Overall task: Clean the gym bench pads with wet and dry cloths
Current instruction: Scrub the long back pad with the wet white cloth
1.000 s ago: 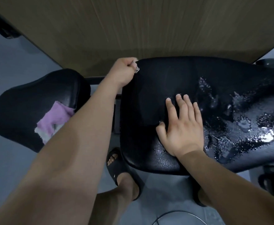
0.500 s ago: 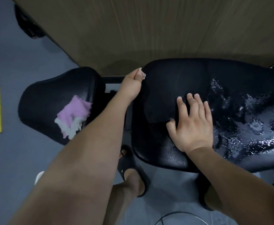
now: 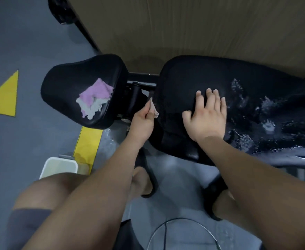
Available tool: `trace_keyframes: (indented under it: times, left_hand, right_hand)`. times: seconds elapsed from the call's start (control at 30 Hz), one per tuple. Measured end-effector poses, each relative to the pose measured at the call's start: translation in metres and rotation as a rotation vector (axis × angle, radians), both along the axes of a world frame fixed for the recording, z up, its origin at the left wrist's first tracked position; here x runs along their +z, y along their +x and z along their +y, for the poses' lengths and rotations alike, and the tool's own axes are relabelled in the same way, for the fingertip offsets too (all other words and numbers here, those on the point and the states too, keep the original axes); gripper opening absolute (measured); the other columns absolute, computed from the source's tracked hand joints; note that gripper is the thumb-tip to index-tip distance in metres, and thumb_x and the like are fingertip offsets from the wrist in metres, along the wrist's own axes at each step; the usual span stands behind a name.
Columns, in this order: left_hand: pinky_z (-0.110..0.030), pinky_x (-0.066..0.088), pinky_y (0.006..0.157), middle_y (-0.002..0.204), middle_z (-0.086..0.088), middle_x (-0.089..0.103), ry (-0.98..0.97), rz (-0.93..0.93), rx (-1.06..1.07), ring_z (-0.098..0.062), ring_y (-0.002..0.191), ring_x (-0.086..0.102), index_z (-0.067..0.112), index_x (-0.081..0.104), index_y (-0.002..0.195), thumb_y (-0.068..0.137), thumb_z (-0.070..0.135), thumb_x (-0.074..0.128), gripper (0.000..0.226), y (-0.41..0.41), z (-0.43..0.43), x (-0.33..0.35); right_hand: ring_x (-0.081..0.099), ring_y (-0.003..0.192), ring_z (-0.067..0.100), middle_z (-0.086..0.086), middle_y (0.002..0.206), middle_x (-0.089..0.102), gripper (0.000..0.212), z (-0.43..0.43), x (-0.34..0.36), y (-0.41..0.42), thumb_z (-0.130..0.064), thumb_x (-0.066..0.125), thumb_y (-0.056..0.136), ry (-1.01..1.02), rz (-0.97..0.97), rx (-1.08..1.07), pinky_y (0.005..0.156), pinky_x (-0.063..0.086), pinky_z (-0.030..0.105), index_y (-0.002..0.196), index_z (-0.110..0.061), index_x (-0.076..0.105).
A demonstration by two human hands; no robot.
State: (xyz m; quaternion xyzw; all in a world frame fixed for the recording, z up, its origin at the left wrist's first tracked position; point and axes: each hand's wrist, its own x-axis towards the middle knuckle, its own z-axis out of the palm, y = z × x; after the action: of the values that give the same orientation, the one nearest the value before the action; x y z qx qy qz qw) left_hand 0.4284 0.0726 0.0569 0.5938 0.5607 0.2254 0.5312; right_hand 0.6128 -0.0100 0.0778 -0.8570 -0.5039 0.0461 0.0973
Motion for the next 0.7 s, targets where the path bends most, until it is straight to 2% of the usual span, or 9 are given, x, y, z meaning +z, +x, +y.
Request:
trace_keyframes:
  times: [0.07,0.17,0.3,0.37,0.43,0.57,0.63,0.67,0.7]
  left_hand:
    - [-0.005,0.039,0.096,0.120,0.021,0.068,0.018,0.031,0.037,0.012,0.111,0.059,0.034,0.053,0.146,0.108,0.034,0.045,0.039,-0.005,-0.020,0.000]
    - [-0.001,0.038,0.079,0.095,0.022,0.065,0.014,0.013,0.142,0.018,0.083,0.058,0.030,0.064,0.129,0.109,0.033,0.043,0.030,-0.007,-0.048,0.005]
    - [-0.017,0.041,0.076,0.089,0.010,0.066,0.060,0.077,0.242,-0.011,0.083,0.059,0.021,0.062,0.105,0.109,0.029,0.040,0.024,-0.005,-0.076,0.004]
    - [-0.021,0.041,0.083,0.098,0.006,0.068,0.087,0.100,0.347,-0.015,0.092,0.060,0.018,0.062,0.127,0.108,0.025,0.040,0.029,0.000,-0.098,0.001]
    - [-0.021,0.042,0.090,0.114,0.001,0.070,0.079,0.097,0.506,-0.015,0.102,0.060,0.017,0.044,0.152,0.108,0.022,0.039,0.044,0.014,-0.125,0.003]
    - [-0.024,0.043,0.096,0.114,-0.009,0.072,-0.116,-0.151,0.703,-0.025,0.106,0.064,0.007,0.028,0.159,0.107,0.022,0.035,0.055,0.069,-0.179,0.001]
    - [-0.028,0.046,0.099,0.101,-0.003,0.070,-0.241,-0.342,0.742,-0.019,0.094,0.065,0.005,0.048,0.146,0.108,0.016,0.037,0.041,0.090,-0.197,-0.001]
    - [-0.033,0.049,0.097,0.090,0.002,0.068,-0.235,-0.413,0.773,-0.014,0.083,0.063,0.007,0.062,0.125,0.108,0.012,0.038,0.029,0.092,-0.196,-0.003]
    - [-0.036,0.048,0.091,0.079,0.005,0.064,-0.190,-0.450,0.820,-0.010,0.073,0.059,0.010,0.064,0.098,0.107,0.007,0.039,0.027,0.086,-0.190,-0.003]
  right_hand:
    - [0.012,0.156,0.032,0.017,0.165,0.025,0.071,-0.001,0.003,0.000,-0.046,0.034,0.092,-0.026,0.013,0.011,0.127,0.006,0.050,0.156,-0.014,0.033]
    - [0.006,0.157,0.030,0.015,0.167,0.018,0.073,-0.002,0.008,-0.001,-0.047,0.032,0.094,-0.068,0.053,0.020,0.127,0.002,0.048,0.159,-0.014,0.027]
    - [0.003,0.157,0.028,0.013,0.170,0.012,0.070,-0.025,0.012,-0.007,-0.044,0.032,0.101,-0.087,0.099,0.065,0.128,0.002,0.045,0.162,-0.013,0.019]
    - [0.004,0.158,0.027,0.010,0.170,0.012,0.069,-0.050,0.010,-0.014,-0.044,0.032,0.102,-0.094,0.081,0.100,0.128,0.001,0.043,0.162,-0.013,0.018]
    - [0.005,0.158,0.026,0.009,0.170,0.013,0.068,-0.071,0.008,-0.018,-0.043,0.032,0.103,-0.101,0.062,0.137,0.128,0.001,0.042,0.162,-0.013,0.018]
    - [0.003,0.158,0.022,0.004,0.171,0.010,0.065,-0.090,0.010,0.000,-0.045,0.028,0.106,-0.164,0.045,0.265,0.128,0.003,0.040,0.163,-0.016,0.016]
    - [0.003,0.158,0.021,0.002,0.171,0.009,0.063,-0.100,0.011,0.012,-0.045,0.027,0.107,-0.184,0.039,0.326,0.128,0.003,0.039,0.163,-0.019,0.015]
    - [0.002,0.158,0.020,0.001,0.171,0.008,0.063,-0.105,0.012,0.019,-0.045,0.027,0.107,-0.197,0.038,0.350,0.128,0.003,0.039,0.163,-0.020,0.015]
    - [0.002,0.158,0.019,0.000,0.171,0.007,0.062,-0.108,0.013,0.024,-0.045,0.025,0.108,-0.212,0.037,0.373,0.128,0.003,0.038,0.164,-0.021,0.014]
